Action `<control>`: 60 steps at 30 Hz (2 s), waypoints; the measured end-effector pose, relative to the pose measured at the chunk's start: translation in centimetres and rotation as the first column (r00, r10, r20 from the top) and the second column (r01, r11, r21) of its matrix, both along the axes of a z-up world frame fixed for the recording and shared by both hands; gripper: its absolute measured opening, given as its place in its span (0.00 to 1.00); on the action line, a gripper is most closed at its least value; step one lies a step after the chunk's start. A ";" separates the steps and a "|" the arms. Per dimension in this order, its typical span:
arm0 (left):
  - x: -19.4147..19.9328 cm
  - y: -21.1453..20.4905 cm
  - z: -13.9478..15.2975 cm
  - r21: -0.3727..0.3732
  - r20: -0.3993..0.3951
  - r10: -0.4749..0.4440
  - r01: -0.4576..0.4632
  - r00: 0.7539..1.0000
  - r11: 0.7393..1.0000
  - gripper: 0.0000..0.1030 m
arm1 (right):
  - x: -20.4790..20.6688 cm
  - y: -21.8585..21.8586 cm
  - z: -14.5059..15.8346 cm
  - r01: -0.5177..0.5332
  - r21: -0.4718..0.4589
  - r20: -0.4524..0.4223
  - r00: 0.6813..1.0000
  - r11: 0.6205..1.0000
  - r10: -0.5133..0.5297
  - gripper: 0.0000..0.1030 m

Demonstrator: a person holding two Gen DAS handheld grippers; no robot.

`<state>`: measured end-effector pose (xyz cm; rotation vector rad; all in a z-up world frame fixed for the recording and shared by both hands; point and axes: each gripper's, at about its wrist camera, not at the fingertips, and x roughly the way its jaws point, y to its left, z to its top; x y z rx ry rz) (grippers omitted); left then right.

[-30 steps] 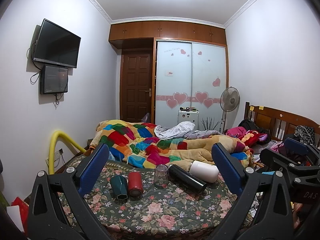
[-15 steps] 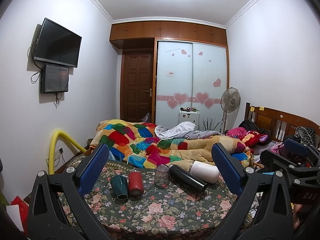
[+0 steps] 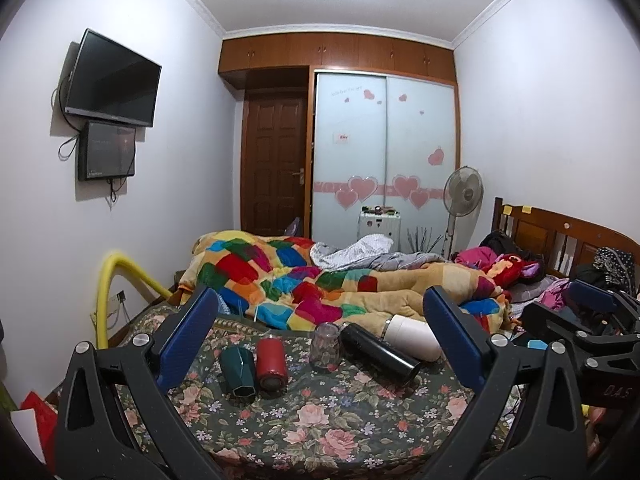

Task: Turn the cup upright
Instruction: 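Move the left gripper down around the lying red thermos bottle, then close the left gripper on the red thermos and lift it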

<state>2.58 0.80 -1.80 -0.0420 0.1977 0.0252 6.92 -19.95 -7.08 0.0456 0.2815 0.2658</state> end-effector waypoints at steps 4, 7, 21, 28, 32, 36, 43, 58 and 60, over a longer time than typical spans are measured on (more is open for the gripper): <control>2.7 1.2 -1.8 -0.019 -0.058 0.031 -0.032 0.998 0.999 1.00 | 1.6 -0.2 -0.9 0.008 -0.010 -0.039 0.999 1.000 -0.009 1.00; 5.7 2.6 -4.1 -0.043 -0.147 0.053 -0.060 0.988 0.997 1.00 | 3.0 -0.2 -1.7 0.016 -0.016 -0.075 0.997 1.000 -0.017 1.00; 23.4 7.8 -17.3 -0.064 -0.587 0.001 -0.047 0.810 0.997 0.89 | 10.0 -1.7 -6.5 0.079 -0.019 -0.274 0.958 0.997 -0.081 1.00; 29.5 8.3 -21.0 -0.117 -0.725 -0.069 -0.024 0.685 0.993 0.73 | 12.3 -2.0 -8.2 0.099 -0.019 -0.334 0.937 0.995 -0.100 1.00; 31.3 8.5 -22.0 -0.132 -0.757 -0.081 -0.030 0.648 0.991 0.73 | 13.2 -2.2 -8.9 0.104 -0.010 -0.359 0.928 0.995 -0.100 1.00; 32.6 8.5 -22.7 -0.109 -0.775 -0.062 -0.037 0.629 0.993 0.73 | 13.8 -2.4 -9.3 0.107 0.001 -0.371 0.923 0.994 -0.099 1.00; 34.3 8.9 -23.3 -0.114 -0.792 -0.058 -0.054 0.607 0.992 0.73 | 14.1 -2.6 -9.6 0.115 0.005 -0.374 0.921 0.993 -0.105 1.00; 36.5 7.1 -25.2 0.038 -0.831 0.036 -0.007 0.554 0.999 0.68 | 13.9 -3.0 -9.7 0.118 -0.003 -0.374 0.921 0.993 -0.111 1.00; 36.5 7.0 -25.4 0.090 -0.826 0.081 -0.011 0.558 0.996 0.60 | 13.8 -3.0 -9.7 0.120 -0.001 -0.373 0.921 0.993 -0.111 1.00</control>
